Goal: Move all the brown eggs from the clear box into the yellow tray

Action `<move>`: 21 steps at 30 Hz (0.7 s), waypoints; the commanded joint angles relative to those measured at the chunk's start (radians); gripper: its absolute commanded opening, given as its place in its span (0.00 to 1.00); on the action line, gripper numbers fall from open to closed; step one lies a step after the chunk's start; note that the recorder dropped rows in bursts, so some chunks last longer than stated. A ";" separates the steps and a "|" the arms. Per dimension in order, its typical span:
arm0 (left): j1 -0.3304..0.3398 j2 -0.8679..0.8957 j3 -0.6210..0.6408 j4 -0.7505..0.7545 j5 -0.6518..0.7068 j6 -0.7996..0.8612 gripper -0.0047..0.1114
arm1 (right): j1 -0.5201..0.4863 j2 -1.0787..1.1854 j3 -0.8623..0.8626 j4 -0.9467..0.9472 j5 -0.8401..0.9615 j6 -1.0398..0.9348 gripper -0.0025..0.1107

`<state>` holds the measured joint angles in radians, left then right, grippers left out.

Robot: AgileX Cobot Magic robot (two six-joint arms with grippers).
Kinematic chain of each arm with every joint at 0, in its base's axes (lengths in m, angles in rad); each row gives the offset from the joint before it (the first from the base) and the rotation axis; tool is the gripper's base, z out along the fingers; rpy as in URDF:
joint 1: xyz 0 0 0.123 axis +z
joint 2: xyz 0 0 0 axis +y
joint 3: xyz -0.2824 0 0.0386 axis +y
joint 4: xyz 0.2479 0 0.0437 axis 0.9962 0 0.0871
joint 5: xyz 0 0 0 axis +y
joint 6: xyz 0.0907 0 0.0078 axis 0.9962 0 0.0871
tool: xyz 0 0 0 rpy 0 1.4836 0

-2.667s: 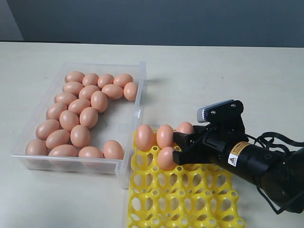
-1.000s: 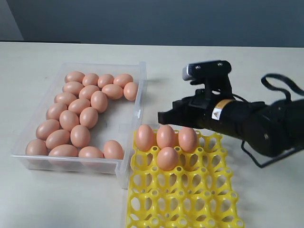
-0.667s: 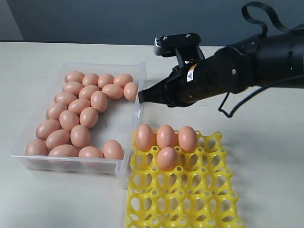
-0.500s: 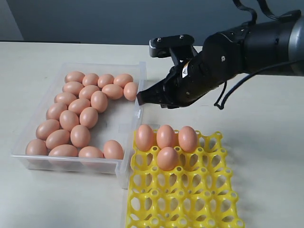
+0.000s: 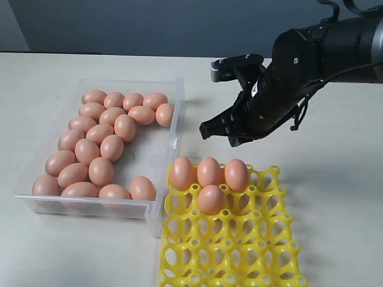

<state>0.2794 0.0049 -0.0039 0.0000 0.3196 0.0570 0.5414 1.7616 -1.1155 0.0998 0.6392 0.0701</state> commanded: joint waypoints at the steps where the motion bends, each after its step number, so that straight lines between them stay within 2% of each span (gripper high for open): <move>1: -0.005 -0.005 0.004 0.000 -0.011 0.000 0.04 | -0.006 0.030 -0.005 -0.005 -0.033 -0.018 0.02; 9: -0.005 -0.005 0.004 0.000 -0.011 0.000 0.04 | -0.006 0.113 -0.005 -0.002 -0.045 -0.018 0.02; 21: -0.005 -0.005 0.004 0.000 -0.011 0.000 0.04 | -0.006 0.117 -0.005 0.003 -0.018 -0.031 0.02</move>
<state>0.2794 0.0049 -0.0039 0.0000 0.3196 0.0570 0.5414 1.8778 -1.1155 0.1038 0.6135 0.0464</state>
